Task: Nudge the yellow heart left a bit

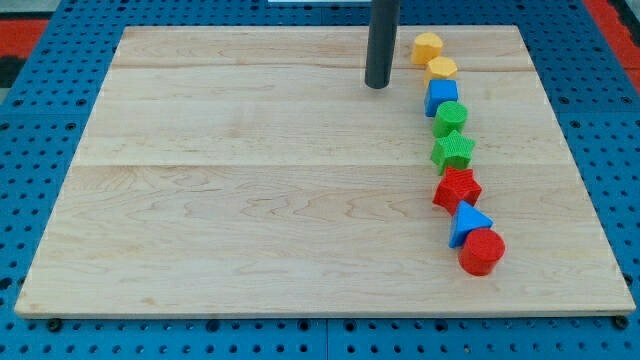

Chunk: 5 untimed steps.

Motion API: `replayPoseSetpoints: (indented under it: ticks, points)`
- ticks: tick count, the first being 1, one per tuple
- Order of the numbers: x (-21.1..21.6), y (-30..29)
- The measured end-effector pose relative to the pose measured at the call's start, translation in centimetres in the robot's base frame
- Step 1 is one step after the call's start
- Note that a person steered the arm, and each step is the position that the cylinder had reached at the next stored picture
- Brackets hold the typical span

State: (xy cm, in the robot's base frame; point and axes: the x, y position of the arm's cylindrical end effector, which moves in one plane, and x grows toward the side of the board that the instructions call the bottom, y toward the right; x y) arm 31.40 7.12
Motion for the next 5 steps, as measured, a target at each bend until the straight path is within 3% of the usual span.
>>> replayPoseSetpoints:
  ticks: [3,5]
  points:
    - [4.8,-1.8]
    - [-5.7,-5.1]
